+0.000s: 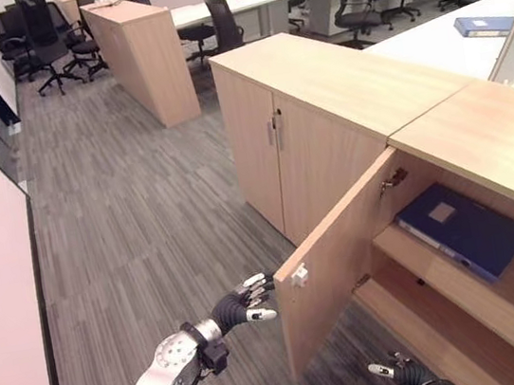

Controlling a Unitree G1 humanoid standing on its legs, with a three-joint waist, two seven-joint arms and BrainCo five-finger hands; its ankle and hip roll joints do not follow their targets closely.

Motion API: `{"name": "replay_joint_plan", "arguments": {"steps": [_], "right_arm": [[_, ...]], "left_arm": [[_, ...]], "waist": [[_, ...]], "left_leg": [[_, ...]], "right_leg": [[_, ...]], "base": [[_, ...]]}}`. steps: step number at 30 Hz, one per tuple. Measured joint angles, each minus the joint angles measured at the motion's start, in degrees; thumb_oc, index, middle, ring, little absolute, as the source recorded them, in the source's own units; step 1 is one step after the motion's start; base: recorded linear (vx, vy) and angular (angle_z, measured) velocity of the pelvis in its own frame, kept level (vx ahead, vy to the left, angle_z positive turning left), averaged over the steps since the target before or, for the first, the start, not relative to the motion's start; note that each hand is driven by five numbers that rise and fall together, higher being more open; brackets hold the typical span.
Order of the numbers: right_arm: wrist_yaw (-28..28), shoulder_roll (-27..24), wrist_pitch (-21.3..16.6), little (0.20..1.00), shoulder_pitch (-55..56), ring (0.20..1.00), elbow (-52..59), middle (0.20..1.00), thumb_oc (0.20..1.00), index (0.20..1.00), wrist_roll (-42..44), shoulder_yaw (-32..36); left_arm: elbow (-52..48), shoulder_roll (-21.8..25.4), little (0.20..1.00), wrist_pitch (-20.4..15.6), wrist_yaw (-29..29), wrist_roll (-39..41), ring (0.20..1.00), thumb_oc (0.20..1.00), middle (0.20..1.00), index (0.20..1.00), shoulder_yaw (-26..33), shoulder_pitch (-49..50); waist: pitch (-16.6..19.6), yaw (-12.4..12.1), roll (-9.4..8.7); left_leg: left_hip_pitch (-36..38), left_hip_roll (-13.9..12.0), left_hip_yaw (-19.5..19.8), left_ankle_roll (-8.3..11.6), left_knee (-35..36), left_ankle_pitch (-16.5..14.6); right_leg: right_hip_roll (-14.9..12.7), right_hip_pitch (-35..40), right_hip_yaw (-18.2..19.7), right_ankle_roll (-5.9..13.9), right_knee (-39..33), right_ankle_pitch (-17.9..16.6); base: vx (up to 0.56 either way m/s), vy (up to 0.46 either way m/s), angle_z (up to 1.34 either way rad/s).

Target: Put the empty folder in the office cabinet

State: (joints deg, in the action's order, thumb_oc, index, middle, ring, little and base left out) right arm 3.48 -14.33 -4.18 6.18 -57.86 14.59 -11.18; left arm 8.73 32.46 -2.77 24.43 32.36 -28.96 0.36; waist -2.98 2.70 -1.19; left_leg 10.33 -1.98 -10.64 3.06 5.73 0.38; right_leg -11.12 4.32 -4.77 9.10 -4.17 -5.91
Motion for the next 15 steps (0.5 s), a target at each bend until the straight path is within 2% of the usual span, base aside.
{"name": "replay_joint_plan", "arguments": {"steps": [2, 7, 8, 9, 10, 12, 13, 14, 15], "right_arm": [[-0.03, -0.14, 0.62, 1.0, -2.02, 1.0, -0.88, 1.0, 1.0, 1.0, 0.0, -0.02], [-0.13, 0.0, 0.74, 1.0, -2.53, 1.0, -0.79, 1.0, 1.0, 1.0, 0.02, -0.03], [-0.39, -0.06, 0.92, 1.0, -3.78, 1.0, -0.79, 1.0, 1.0, 1.0, -0.01, -0.21], [-0.53, -0.09, 1.12, 1.0, -4.74, 1.0, -0.86, 1.0, 1.0, 1.0, -0.01, -0.2], [-0.41, -0.02, 1.09, 1.0, -5.59, 1.0, -0.75, 1.0, 1.0, 1.0, -0.01, -0.22], [-0.58, 0.0, 1.11, 1.0, -5.37, 1.0, -0.69, 1.0, 1.0, 1.0, -0.01, -0.21], [-0.81, 0.07, 1.08, 1.0, -5.13, 1.0, -0.76, 1.0, 1.0, 1.0, -0.01, -0.16], [-1.05, 0.2, 1.08, 1.0, -4.58, 1.0, -0.86, 1.0, 1.0, 1.0, 0.0, -0.11], [-1.21, -0.41, 1.18, 1.0, -4.45, 1.0, -1.64, 1.0, 1.0, 1.0, 0.01, 0.16]], "left_arm": [[-0.26, -0.26, 1.0, 0.01, -0.17, 0.03, 1.0, 1.0, 1.0, 1.0, 0.04, -0.35], [0.17, -2.28, 1.0, 0.03, -0.94, 0.0, 1.0, 1.0, 1.0, 1.0, -0.2, -1.49], [0.98, -3.59, 1.0, 0.05, -3.13, -0.08, 1.0, 1.0, 1.0, 1.0, -0.27, -2.86], [0.85, -3.9, 1.0, 0.03, -3.81, -0.08, 1.0, 1.0, 1.0, 1.0, -0.23, -2.98], [0.76, -4.14, 1.0, -0.02, -4.08, -0.08, 1.0, 1.0, 1.0, 1.0, -0.17, -3.26], [0.65, -5.07, 1.0, -0.02, -4.77, -0.09, 1.0, 1.0, 1.0, 1.0, 0.2, -3.82], [0.37, -4.65, 1.0, -0.61, -4.41, -0.09, 1.0, 1.0, 1.0, 1.0, 1.12, -2.76], [-0.33, -4.26, 1.0, -1.22, -3.92, -0.09, 1.0, 1.0, 1.0, 1.0, 1.94, -1.5], [-0.05, -5.07, 1.0, -2.03, -4.03, 0.35, 1.0, 1.0, 1.0, 1.0, 2.17, 0.09]], "waist": [[-1.11, -0.02, 0.35], [-1.83, 1.08, 0.75], [-2.84, 0.51, 1.7], [-3.3, -0.45, 3.1], [-3.76, -0.87, 3.9], [-3.87, -0.3, 3.9], [-3.81, -0.8, 3.81], [-3.54, -1.94, 3.19], [-3.84, -2.31, 3.92]], "left_leg": [[-0.06, -0.09, -1.79, -0.11, 0.0, 0.07], [0.03, -0.1, -2.94, -0.14, -0.12, 0.07], [0.09, -0.52, -5.95, -0.54, -0.59, 0.64], [0.22, -1.48, -8.15, -0.69, -0.61, 0.6], [0.32, -2.04, -9.45, -0.78, -0.62, 0.46], [0.42, -2.63, -11.27, -0.49, -0.62, 0.65], [0.79, -3.26, -12.44, -0.12, -0.62, 0.61], [1.2, -3.27, -13.02, 0.53, -0.65, 0.37], [1.36, -4.01, -13.36, 1.25, -0.8, 0.52]], "right_leg": [[-0.16, -1.96, 0.98, 0.28, 1.74, 0.1], [-0.09, -3.33, 1.46, 0.3, 3.37, 0.0], [-1.61, -5.38, -4.23, -0.65, 4.21, 1.48], [-3.77, -5.71, -12.27, -1.16, 5.16, 2.48], [-6.2, -6.45, -16.87, -0.54, 7.94, 2.15], [-9.88, -6.82, -20.78, 1.22, 14.71, 3.56], [-10.23, -6.58, -20.59, 1.93, 16.82, 4.34], [-9.61, -5.96, -19.42, 2.15, 16.16, 5.43], [-7.65, -6.31, -17.47, 0.59, 15.29, 5.3]], "base": [[-0.06, -0.013, -0.36], [-0.1, -0.051, -0.18], [-0.13, -0.082, -0.79], [-0.12, -0.106, -1.1], [-0.1, -0.134, -0.83], [-0.03, -0.16, -0.48], [0.04, -0.167, -0.59], [0.06, -0.169, -0.62], [0.07, -0.151, -0.54]]}}
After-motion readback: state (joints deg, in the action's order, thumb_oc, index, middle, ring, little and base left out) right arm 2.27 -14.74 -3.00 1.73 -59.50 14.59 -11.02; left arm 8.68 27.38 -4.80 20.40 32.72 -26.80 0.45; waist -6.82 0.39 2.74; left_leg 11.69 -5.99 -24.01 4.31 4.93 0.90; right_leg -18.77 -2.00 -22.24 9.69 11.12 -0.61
